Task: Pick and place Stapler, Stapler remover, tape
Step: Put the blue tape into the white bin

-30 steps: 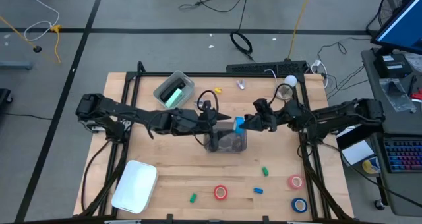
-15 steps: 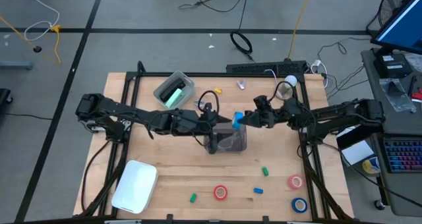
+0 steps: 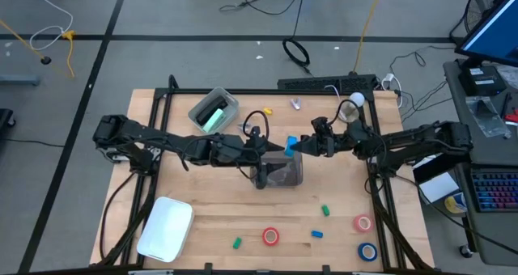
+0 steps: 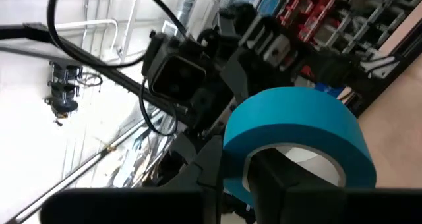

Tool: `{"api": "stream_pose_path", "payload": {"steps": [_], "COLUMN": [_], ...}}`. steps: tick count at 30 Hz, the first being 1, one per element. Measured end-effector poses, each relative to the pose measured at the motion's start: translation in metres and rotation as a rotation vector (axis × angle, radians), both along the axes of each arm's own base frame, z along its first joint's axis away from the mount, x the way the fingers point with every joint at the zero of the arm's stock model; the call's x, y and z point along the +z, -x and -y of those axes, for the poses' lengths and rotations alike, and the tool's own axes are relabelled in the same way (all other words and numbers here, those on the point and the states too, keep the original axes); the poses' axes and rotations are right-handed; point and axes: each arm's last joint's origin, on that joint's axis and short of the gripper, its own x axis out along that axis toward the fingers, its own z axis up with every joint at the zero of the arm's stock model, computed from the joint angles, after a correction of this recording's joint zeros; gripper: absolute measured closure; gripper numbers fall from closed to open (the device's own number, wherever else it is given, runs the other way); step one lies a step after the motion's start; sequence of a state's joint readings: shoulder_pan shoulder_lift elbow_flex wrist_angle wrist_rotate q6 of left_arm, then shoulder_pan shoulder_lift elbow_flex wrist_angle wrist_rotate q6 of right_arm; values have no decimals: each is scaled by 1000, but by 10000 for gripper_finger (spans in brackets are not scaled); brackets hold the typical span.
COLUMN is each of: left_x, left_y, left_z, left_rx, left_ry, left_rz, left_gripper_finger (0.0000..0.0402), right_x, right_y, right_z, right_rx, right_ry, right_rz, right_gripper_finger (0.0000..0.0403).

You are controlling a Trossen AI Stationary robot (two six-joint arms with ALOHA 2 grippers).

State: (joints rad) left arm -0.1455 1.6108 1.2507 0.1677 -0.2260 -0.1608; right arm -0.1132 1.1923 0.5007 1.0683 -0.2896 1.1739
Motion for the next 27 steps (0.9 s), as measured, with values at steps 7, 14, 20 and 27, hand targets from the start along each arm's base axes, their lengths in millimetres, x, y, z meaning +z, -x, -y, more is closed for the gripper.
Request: {"api": "stream_pose_path", "payload": {"steps": [7, 14, 20, 27], "left_x": [-1, -2, -3, -7], "left_y": [-1, -3, -3, -2], "left_z": [-4, -9, -10, -14], "left_rx": [0, -13, -65, -131], "left_ry": [24, 54, 101, 118], "left_rz": [3, 1, -13, -60], "left_gripper_finger": [149, 151, 233, 365], "right_x": [12, 14, 12, 10], "right_y": [-8, -19, -21, -20], "right_z": [0, 0, 0, -1], "right_rx": [1, 23, 28, 52], "right_ry": [25, 40, 40, 43], "right_rz": [16, 2, -9, -20], "right_gripper_finger": [368, 368, 368, 348]}}
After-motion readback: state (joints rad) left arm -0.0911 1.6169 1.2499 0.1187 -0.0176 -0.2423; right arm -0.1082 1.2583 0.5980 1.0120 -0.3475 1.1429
